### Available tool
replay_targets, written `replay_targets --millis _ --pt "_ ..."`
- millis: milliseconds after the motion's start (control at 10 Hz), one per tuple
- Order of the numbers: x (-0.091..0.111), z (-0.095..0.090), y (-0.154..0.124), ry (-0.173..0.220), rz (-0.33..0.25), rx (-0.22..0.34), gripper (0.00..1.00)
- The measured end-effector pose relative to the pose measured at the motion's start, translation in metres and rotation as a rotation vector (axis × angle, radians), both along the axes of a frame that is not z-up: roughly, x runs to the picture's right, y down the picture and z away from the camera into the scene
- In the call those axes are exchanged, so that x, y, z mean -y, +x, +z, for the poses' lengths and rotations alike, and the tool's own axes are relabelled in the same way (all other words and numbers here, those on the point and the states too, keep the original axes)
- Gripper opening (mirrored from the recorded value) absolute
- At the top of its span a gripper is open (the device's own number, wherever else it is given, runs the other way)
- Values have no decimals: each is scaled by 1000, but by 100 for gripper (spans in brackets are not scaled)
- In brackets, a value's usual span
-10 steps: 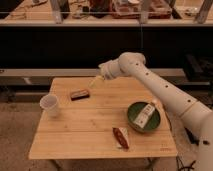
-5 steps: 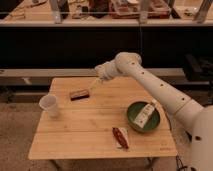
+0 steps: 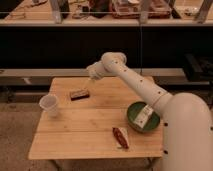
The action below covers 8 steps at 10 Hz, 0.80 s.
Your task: Place the eraser in the ceramic cup
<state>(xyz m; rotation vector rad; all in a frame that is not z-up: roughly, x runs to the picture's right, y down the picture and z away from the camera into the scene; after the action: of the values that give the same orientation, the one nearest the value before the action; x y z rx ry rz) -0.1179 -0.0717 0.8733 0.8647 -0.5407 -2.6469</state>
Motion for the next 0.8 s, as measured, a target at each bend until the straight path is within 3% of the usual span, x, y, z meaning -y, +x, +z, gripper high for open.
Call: replay_targets --millis 200,400,800 --pt "-9 19 -19 -9 -53 -3 80" --pt "-27 38 -36 -46 -102 2 80" --pt "-62 70 -43 -115 -179 -20 80"
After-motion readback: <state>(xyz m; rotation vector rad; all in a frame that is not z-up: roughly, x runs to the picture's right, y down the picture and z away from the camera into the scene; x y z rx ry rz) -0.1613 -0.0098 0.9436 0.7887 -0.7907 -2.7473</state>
